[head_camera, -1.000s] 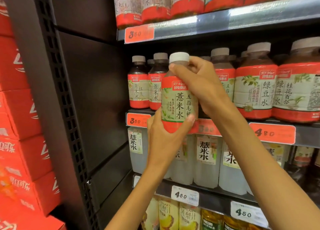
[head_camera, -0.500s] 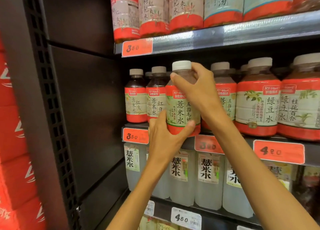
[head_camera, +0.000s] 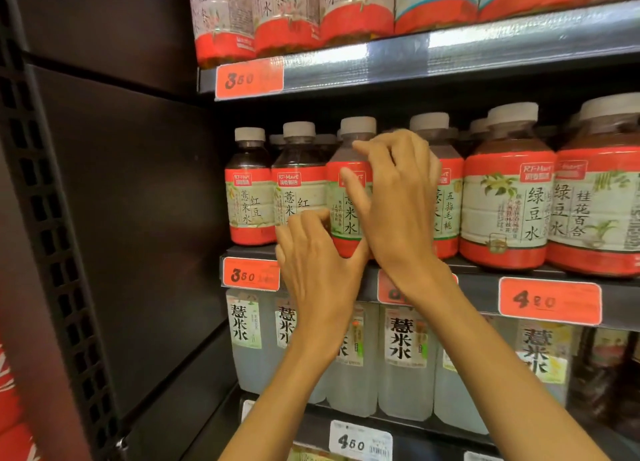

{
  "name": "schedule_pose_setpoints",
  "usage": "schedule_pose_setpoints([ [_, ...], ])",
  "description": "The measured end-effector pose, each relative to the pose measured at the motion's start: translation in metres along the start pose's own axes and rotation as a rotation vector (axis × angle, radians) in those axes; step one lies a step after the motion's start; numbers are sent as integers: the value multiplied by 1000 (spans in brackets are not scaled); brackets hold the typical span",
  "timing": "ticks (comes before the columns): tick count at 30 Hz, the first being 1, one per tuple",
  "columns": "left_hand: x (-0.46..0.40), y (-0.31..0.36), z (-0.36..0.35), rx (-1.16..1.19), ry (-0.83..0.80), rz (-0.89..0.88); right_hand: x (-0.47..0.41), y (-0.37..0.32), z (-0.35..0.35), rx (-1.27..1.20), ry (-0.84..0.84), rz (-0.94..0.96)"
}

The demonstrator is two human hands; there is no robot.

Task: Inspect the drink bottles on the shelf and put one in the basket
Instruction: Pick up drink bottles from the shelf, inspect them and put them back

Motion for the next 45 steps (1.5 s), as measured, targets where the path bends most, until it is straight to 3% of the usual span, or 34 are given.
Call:
schedule_pose_setpoints([
  [5,1,6,-7,-46,12,16,0,4,3,79,-114,66],
  [8,3,7,-5,-33,-5,12,-7,10,22,10,-8,42],
  [11,13,16,3,19,21,-54,-20,27,42,184,91,-30],
  [15,24,35,8,96,31,-136,-27,39,27,558,-205,-96],
  [19,26,42,8,149,-3,-152,-24,43,25,553,-230,-71],
  [25,32,35,7,261,-121,-214,-14,29,45,353,-116,29],
  [29,37,35,7,299,-227,-262,-1,16,59,-254,-61,9],
  [31,39,36,8,335,-281,-281,5,11,62,-447,-58,-7],
  [36,44,35,10,546,-469,-198,15,3,76,-589,-38,-61],
  [40,59,36,20,779,-532,-114,28,6,93,-727,-37,-229],
  [45,91,39,24,917,-663,-42,48,17,101,-824,-205,-439],
])
Point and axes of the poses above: each hand's wrist, its own x-axis away from the middle knuckle, its own z-axis out of the back of the hand, y = z × x, the point moved 5 cm from there along -x, towards the middle knuckle, and after that the axes turned 9 degrees about -x, right-handed, at the moved point
